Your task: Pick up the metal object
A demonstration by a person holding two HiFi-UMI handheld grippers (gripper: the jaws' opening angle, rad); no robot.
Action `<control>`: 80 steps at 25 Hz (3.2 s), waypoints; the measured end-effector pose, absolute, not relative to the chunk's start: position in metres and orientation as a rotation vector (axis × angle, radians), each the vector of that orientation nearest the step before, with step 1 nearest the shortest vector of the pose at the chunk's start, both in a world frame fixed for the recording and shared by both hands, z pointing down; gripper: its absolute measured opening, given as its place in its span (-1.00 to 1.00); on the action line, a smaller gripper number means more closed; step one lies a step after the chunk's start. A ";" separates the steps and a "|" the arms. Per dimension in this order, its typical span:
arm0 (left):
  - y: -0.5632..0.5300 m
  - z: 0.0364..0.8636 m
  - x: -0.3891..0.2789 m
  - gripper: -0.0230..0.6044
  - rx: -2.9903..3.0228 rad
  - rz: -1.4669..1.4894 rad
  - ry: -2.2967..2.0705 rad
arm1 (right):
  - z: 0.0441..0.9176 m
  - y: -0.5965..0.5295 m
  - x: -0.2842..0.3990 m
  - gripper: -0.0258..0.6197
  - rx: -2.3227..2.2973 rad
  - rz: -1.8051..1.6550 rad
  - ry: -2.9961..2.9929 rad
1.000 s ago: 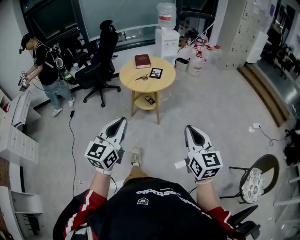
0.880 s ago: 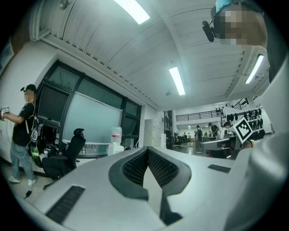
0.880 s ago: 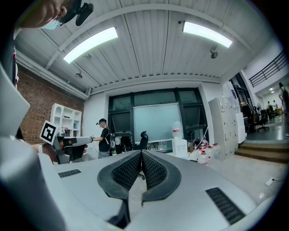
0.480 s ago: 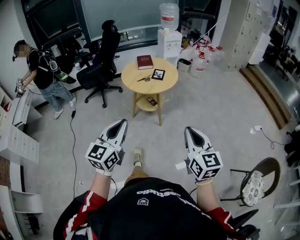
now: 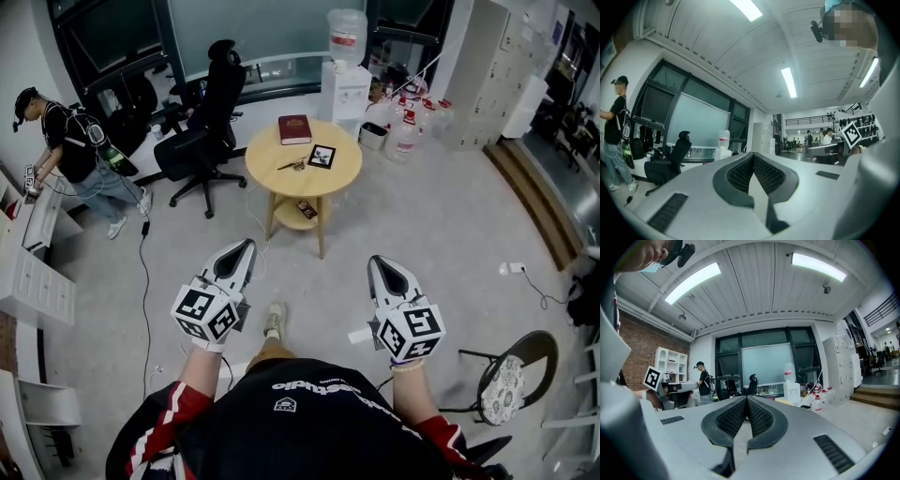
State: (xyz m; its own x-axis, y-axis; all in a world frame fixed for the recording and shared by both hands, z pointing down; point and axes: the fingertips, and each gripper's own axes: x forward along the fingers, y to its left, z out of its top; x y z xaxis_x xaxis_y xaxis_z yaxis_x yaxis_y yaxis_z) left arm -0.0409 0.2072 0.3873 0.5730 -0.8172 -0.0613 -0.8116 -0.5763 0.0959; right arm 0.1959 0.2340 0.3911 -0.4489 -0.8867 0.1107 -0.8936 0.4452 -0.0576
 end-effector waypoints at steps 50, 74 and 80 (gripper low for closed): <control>-0.135 0.405 -0.119 -0.87 2.665 -0.160 -1.303 | 0.399 -0.101 0.097 -0.83 1.466 0.244 -2.499; -0.264 0.414 -0.149 -0.87 2.701 -0.180 -1.187 | 0.406 -0.215 0.059 -0.83 1.507 0.218 -2.415; -0.271 0.416 -0.155 -0.87 2.682 -0.190 -1.219 | 0.410 -0.226 0.053 -0.83 1.450 0.202 -2.416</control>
State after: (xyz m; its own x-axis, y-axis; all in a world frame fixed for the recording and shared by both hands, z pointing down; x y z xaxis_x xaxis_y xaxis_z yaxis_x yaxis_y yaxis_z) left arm -0.1554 -0.2705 0.4163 0.6539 -0.7556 -0.0382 -0.7314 -0.6442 0.2239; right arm 0.0526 -0.2256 0.4098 -0.4363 -0.8340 0.3376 -0.8785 0.4760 0.0407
